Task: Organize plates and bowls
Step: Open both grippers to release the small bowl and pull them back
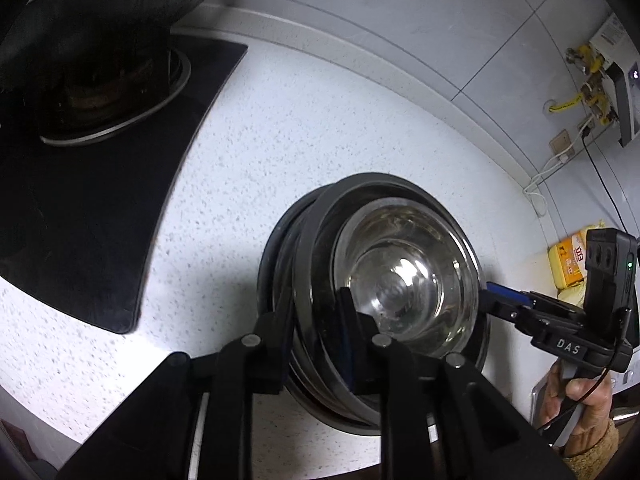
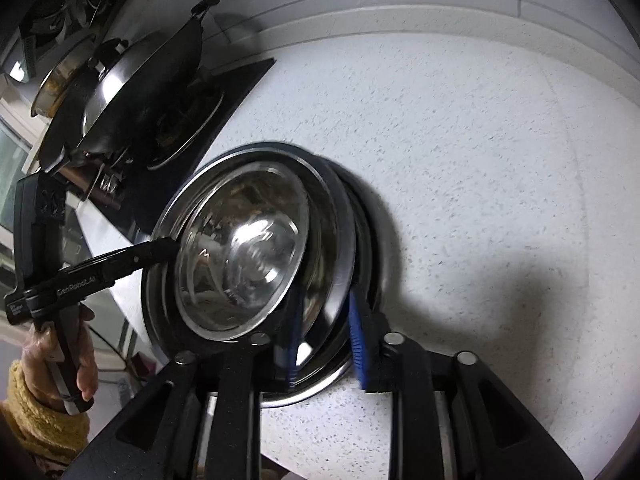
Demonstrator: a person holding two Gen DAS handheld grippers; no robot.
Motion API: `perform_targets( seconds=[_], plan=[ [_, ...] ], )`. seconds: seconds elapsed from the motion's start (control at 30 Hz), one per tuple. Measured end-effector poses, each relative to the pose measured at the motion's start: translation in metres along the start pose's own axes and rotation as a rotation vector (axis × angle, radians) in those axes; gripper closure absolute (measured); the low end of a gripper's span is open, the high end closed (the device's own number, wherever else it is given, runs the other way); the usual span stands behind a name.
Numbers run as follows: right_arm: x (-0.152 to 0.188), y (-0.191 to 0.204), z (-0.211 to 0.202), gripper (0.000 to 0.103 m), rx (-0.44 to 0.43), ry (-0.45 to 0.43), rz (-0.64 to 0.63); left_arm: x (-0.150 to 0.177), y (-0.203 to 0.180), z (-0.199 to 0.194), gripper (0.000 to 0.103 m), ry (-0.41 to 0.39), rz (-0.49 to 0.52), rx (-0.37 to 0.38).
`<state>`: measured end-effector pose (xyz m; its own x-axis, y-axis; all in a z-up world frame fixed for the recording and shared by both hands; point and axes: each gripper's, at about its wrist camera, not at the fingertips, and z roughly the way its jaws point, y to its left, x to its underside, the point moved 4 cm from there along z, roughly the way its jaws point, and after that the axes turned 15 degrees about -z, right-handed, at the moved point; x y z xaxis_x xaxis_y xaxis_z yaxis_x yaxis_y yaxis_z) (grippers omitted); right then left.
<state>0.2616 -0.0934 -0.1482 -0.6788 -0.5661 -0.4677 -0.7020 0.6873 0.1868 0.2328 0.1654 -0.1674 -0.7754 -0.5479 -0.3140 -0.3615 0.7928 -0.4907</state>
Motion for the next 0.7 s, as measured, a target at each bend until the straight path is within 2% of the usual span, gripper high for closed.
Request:
perform_targets(
  seconds=[0.1,0.13,0.2,0.33,0.57,0.7],
  plan=[
    [0.001,0.000,-0.008,0.068,0.015,-0.026,0.018,-0.001,-0.003,-0.007,0.068,-0.017,0.020,0.000],
    [0.002,0.000,-0.012,0.067,0.037,-0.058,0.063,-0.002,-0.003,-0.009,0.067,-0.022,0.023,0.003],
    [0.005,0.002,-0.020,0.061,0.061,-0.077,0.071,-0.002,-0.003,-0.016,0.066,-0.037,0.031,0.012],
    [0.011,0.007,-0.031,0.057,0.127,-0.096,0.087,0.001,-0.005,-0.036,0.061,-0.089,0.098,0.006],
    [0.045,0.026,-0.072,0.027,0.306,-0.130,0.123,0.032,-0.027,-0.069,0.061,-0.157,0.269,-0.026],
    [0.070,0.030,-0.098,0.013,0.387,-0.135,0.169,0.055,-0.038,-0.088,0.061,-0.176,0.297,-0.036]
  ],
)
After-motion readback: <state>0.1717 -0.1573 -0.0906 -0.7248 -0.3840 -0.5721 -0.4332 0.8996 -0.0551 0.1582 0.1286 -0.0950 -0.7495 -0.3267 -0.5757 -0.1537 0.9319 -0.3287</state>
